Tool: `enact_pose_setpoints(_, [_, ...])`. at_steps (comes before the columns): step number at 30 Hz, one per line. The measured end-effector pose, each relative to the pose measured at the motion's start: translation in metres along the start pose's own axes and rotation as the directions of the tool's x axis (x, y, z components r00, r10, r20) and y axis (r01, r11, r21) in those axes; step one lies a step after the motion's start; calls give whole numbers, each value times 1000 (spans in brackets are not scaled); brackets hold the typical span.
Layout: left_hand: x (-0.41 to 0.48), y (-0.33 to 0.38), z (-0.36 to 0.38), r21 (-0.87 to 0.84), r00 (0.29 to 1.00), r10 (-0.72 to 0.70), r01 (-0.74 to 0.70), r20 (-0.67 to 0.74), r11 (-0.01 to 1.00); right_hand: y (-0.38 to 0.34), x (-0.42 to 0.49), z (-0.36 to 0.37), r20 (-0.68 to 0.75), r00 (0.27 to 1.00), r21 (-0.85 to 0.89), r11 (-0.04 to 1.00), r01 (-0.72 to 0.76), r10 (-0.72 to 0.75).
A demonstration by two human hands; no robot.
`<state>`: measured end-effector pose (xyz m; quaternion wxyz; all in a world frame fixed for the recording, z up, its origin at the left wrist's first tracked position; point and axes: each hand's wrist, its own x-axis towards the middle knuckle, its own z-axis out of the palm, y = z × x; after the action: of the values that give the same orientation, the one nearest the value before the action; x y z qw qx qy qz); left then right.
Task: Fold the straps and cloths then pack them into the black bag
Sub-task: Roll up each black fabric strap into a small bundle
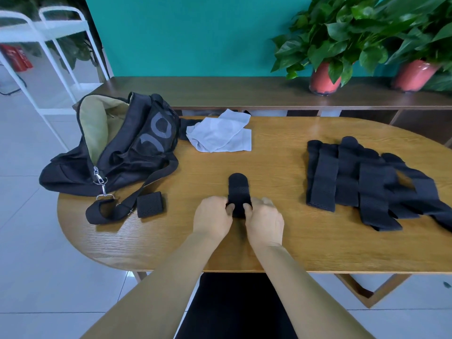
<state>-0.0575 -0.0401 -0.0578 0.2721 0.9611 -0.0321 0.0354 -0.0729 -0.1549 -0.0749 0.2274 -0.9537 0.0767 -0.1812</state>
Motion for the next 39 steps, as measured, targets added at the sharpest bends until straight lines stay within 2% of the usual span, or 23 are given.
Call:
enact_pose_setpoints(4, [1, 2, 0, 48, 1000, 7, -8, 20, 999, -1, -2, 1, -33, 999, 3, 1000, 6, -6])
enact_pose_setpoints(8, [4, 3, 0, 100, 998, 12, -18, 63, 995, 0, -1, -2, 27, 1000, -12, 1000, 4, -3])
enact_pose_setpoints(12, [5, 7, 0, 202, 996, 26, -43, 85, 978, -5, -3, -3, -5, 995, -108, 989, 101, -102])
enact_pose_setpoints(15, [1, 6, -1, 297, 980, 200, -197, 22, 934, -6, -3, -8, 0, 982, -235, 954, 186, -191])
enact_pose_setpoints(16, [0, 3, 0, 308, 960, 277, -275, 41, 911, -6, -3, -11, 15, 973, -265, 937, 226, -230])
enact_pose_setpoints(18, [-3, -2, -2, 278, 929, 344, -369, 136, 887, 0, -3, -12, 61, 950, -299, 902, 311, -308])
enact_pose_setpoints(21, [-7, -9, -8, 250, 906, 362, -411, 219, 877, 14, -7, -15, 157, 918, -225, 891, 394, -366])
enact_pose_setpoints(25, [-12, -16, -15, 209, 884, 406, -453, 232, 867, 21, -16, -33, 272, 880, -87, 901, 426, -390])
enact_pose_setpoints(31, [-26, -23, -16, 44, 877, 442, -457, 189, 888, 29, -27, -38, 188, 906, 78, 925, 371, -379])
enact_pose_setpoints(34, [-24, -22, -16, 28, 886, 444, -451, 130, 892, 28, -27, -38, 150, 911, 118, 922, 369, -383])
enact_pose_setpoints(37, [-20, -15, -16, -12, 921, 387, -387, 39, 922, 28, -24, -39, 154, 913, 132, 924, 359, -377])
enact_pose_setpoints(39, [-16, -11, -16, -105, 951, 309, -307, 9, 946, 28, -19, -35, 145, 939, 131, 947, 294, -312])
